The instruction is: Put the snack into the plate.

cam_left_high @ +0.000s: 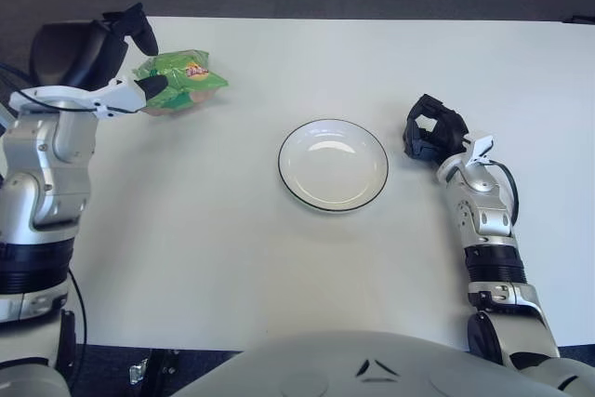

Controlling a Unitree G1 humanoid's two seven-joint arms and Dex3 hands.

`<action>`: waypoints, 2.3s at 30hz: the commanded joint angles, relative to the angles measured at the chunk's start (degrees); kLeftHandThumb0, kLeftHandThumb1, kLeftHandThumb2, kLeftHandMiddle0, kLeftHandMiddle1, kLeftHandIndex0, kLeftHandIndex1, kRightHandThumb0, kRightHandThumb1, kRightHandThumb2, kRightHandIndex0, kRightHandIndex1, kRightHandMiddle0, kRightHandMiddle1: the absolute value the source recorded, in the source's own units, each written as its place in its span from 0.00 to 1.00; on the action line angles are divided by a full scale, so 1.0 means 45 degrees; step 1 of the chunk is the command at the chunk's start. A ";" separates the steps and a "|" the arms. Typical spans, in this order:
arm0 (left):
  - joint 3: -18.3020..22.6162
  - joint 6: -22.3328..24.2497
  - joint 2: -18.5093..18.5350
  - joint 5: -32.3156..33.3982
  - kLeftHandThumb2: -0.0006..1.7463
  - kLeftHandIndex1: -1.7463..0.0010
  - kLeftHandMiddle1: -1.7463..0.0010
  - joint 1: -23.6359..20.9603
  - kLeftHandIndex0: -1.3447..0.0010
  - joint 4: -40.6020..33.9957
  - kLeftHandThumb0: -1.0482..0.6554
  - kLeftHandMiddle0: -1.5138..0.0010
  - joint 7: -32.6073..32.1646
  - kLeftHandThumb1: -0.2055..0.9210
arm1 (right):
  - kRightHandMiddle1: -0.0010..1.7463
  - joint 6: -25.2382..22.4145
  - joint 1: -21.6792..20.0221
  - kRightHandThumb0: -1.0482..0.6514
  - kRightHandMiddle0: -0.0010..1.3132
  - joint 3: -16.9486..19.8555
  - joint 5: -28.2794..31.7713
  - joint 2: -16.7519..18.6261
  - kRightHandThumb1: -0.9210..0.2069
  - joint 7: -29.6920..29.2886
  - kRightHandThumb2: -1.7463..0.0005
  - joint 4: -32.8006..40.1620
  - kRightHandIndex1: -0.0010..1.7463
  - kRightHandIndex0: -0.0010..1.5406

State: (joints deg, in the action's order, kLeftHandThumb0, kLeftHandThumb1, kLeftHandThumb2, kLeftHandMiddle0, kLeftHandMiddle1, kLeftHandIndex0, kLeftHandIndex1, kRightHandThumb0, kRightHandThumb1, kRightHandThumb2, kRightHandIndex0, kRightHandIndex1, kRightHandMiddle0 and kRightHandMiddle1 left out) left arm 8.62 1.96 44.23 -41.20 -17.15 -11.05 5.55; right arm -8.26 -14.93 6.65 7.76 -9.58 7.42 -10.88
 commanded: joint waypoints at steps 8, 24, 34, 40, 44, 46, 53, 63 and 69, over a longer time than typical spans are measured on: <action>-0.1273 -0.1410 0.0486 -0.0504 0.61 0.00 0.00 -0.1945 0.66 0.3625 0.37 0.38 -0.1247 0.64 | 1.00 -0.0670 0.0799 0.32 0.49 -0.0238 -0.0209 0.0040 0.57 0.0080 0.22 -0.0866 1.00 0.83; -0.2778 -0.3942 0.0512 0.0140 0.34 0.28 0.26 -0.3810 0.99 0.8534 0.16 0.87 -0.2038 1.00 | 1.00 -0.0529 0.0868 0.33 0.49 -0.0191 -0.0145 -0.0026 0.56 0.0276 0.23 -0.0927 1.00 0.83; -0.3727 -0.3889 0.0265 -0.0111 0.41 0.48 0.46 -0.4671 1.00 1.1097 0.04 0.99 -0.2089 1.00 | 1.00 -0.0475 0.0869 0.33 0.49 -0.0176 -0.0188 -0.0039 0.56 0.0239 0.22 -0.0964 1.00 0.83; -0.4584 -0.3695 -0.0113 -0.0601 0.45 0.59 0.73 -0.5315 1.00 1.2797 0.01 1.00 -0.3010 1.00 | 1.00 -0.0448 0.0883 0.32 0.49 -0.0203 -0.0230 -0.0040 0.56 0.0199 0.22 -0.0946 1.00 0.84; -0.5020 -0.3598 -0.0475 -0.0739 0.46 0.66 0.86 -0.5681 1.00 1.3851 0.00 1.00 -0.3766 1.00 | 1.00 -0.0406 0.0863 0.32 0.49 -0.0188 -0.0205 -0.0083 0.57 0.0259 0.22 -0.1001 1.00 0.84; -0.5183 -0.3390 -0.0734 -0.0753 0.44 0.70 0.93 -0.5723 1.00 1.4152 0.00 1.00 -0.4192 1.00 | 1.00 -0.0377 0.0872 0.32 0.49 -0.0177 -0.0178 -0.0074 0.57 0.0277 0.22 -0.1000 1.00 0.84; -0.5693 -0.2742 -0.1355 -0.0761 0.34 0.81 1.00 -0.5928 1.00 1.4856 0.00 1.00 -0.5007 1.00 | 1.00 -0.0342 0.0868 0.32 0.49 -0.0177 -0.0184 -0.0106 0.57 0.0294 0.22 -0.1025 1.00 0.84; -0.6544 -0.1666 -0.2121 -0.0933 0.21 0.98 1.00 -0.6314 1.00 1.6044 0.00 1.00 -0.5596 1.00 | 1.00 -0.0367 0.0942 0.32 0.49 -0.0231 -0.0219 -0.0192 0.57 0.0367 0.22 -0.0945 1.00 0.84; -0.7011 -0.1006 -0.2830 -0.1090 0.15 1.00 1.00 -0.6429 1.00 1.6774 0.00 1.00 -0.6437 1.00 | 1.00 -0.0304 0.1028 0.32 0.49 -0.0332 -0.0399 -0.0283 0.57 0.0321 0.22 -0.0851 1.00 0.84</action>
State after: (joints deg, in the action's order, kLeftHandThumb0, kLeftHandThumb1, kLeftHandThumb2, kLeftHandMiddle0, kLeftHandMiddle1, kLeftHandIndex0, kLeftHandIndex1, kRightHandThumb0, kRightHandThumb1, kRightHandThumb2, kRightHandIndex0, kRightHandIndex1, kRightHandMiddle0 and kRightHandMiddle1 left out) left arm -21.64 -3.93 33.16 -45.55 -45.09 62.50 -21.63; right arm -6.28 -14.60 6.49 7.77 -10.62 8.75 -11.57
